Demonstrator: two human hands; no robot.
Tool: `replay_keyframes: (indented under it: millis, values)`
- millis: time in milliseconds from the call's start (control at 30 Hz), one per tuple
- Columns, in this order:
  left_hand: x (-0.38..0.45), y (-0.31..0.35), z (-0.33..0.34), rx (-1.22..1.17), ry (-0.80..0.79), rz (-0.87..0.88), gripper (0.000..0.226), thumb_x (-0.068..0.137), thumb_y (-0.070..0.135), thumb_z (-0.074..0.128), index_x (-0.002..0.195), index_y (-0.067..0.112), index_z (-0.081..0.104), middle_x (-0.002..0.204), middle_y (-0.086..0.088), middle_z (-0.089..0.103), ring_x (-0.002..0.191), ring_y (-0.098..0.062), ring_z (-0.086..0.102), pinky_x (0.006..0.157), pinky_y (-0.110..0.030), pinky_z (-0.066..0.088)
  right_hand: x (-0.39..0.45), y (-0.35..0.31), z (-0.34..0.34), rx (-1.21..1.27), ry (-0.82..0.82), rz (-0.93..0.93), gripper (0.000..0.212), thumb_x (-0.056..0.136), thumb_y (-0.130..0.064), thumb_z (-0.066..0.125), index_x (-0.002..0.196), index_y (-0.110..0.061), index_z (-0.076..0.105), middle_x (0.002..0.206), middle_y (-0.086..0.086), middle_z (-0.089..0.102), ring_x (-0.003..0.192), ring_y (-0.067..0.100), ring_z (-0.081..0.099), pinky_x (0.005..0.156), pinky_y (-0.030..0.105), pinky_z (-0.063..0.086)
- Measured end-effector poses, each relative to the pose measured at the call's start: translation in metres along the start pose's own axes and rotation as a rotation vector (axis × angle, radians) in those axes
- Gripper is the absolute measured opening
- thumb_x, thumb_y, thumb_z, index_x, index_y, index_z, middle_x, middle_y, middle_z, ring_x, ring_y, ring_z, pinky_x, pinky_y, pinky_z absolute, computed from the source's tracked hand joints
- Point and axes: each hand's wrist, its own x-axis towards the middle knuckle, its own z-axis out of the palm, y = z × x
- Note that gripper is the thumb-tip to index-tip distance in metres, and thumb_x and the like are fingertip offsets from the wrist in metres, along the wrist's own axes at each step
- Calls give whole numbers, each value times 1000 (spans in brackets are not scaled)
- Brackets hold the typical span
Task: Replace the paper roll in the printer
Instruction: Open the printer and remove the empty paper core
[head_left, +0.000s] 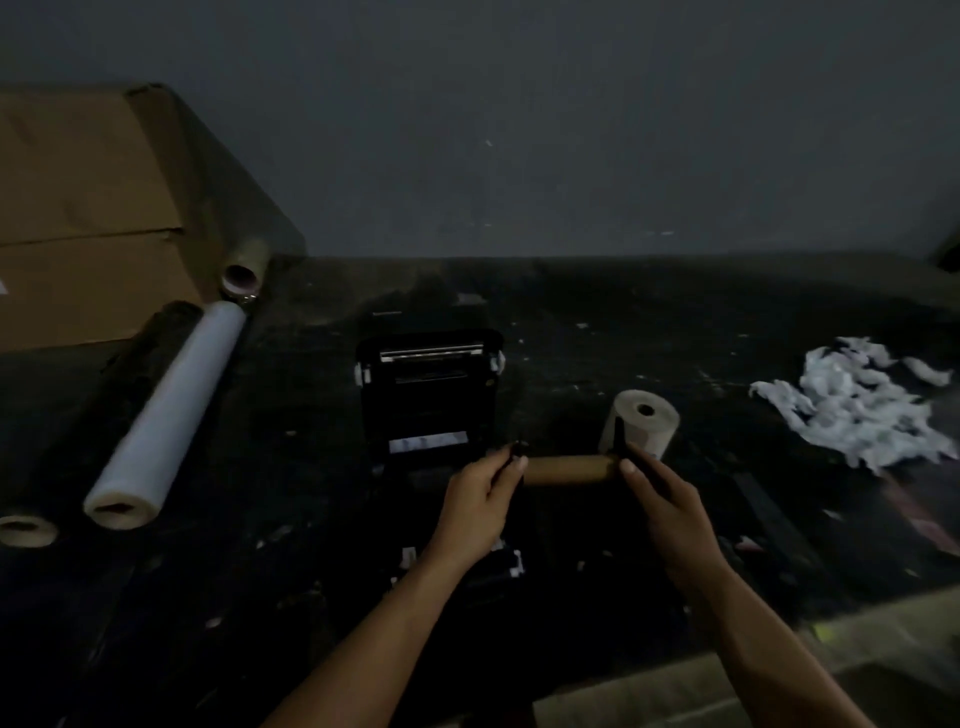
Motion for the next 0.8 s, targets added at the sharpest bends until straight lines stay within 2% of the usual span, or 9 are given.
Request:
replay_keyframes:
  millis: [67, 133, 200, 300, 367, 467, 633, 733, 800]
  values:
    - [4, 0, 18, -22, -16, -50, 26, 96, 28, 50, 106, 12, 68, 91, 4, 67, 74, 12, 56, 72, -10, 41, 3, 6, -14, 145, 52, 119, 17, 83, -31, 64, 96, -40, 69, 110, 6, 68, 102, 23, 65, 89, 47, 53]
    - [9, 0, 32, -34, -16, -96, 24, 95, 28, 51, 102, 15, 69, 93, 1, 69, 79, 9, 59, 73, -10, 42, 12, 13, -26, 285, 37, 258, 20, 78, -31, 68, 96, -36, 70, 111, 8, 67, 99, 26, 66, 78, 43, 57]
    - [16, 1, 45, -43, -11, -143, 27, 95, 30, 51, 110, 15, 68, 104, -1, 70, 96, -4, 62, 83, -17, 45, 23, 21, -39, 379, 5, 351, 28, 69, -32, 72, 97, -31, 71, 109, 9, 67, 96, 28, 68, 68, 38, 58]
    - [30, 1, 66, -42, 23, -293, 42, 94, 34, 51, 131, 14, 55, 126, -9, 61, 117, -22, 56, 105, -38, 43, 45, 35, -59, 462, -51, 449, 32, 63, -29, 74, 94, -26, 73, 109, 11, 67, 101, 29, 65, 78, 43, 56]
    - [38, 0, 82, -60, 64, -381, 47, 94, 35, 51, 137, 16, 47, 133, -7, 57, 121, -21, 53, 108, -43, 40, 59, 45, -74, 548, -71, 488, 30, 63, -24, 73, 93, -20, 74, 107, 11, 70, 100, 25, 67, 81, 38, 56]
    - [47, -5, 104, -72, 143, -425, 46, 94, 34, 52, 137, 18, 45, 131, -6, 58, 117, -16, 54, 107, -36, 41, 80, 65, -95, 643, -58, 514, 21, 74, -12, 67, 94, -13, 71, 100, 9, 73, 86, 14, 71, 68, 26, 56]
    - [44, -22, 135, 221, 313, -443, 46, 91, 30, 58, 132, 11, 47, 116, -11, 67, 107, -23, 63, 94, -28, 48, 103, 92, -120, 604, -134, 575, 20, 82, -9, 63, 102, -10, 66, 85, 4, 76, 80, 11, 71, 75, 26, 49]
    - [36, -36, 148, 429, 285, -492, 50, 90, 29, 58, 134, 10, 43, 110, -17, 68, 100, -30, 66, 90, -38, 53, 108, 102, -122, 608, -155, 614, 19, 83, -8, 63, 101, -7, 66, 82, 6, 76, 79, 13, 71, 75, 27, 50]
    - [33, -45, 155, 595, 261, -539, 51, 90, 30, 57, 134, 11, 40, 106, -20, 67, 95, -34, 66, 84, -40, 55, 110, 108, -122, 615, -165, 626, 20, 82, -9, 65, 102, -5, 66, 85, 9, 76, 80, 15, 71, 72, 26, 53]
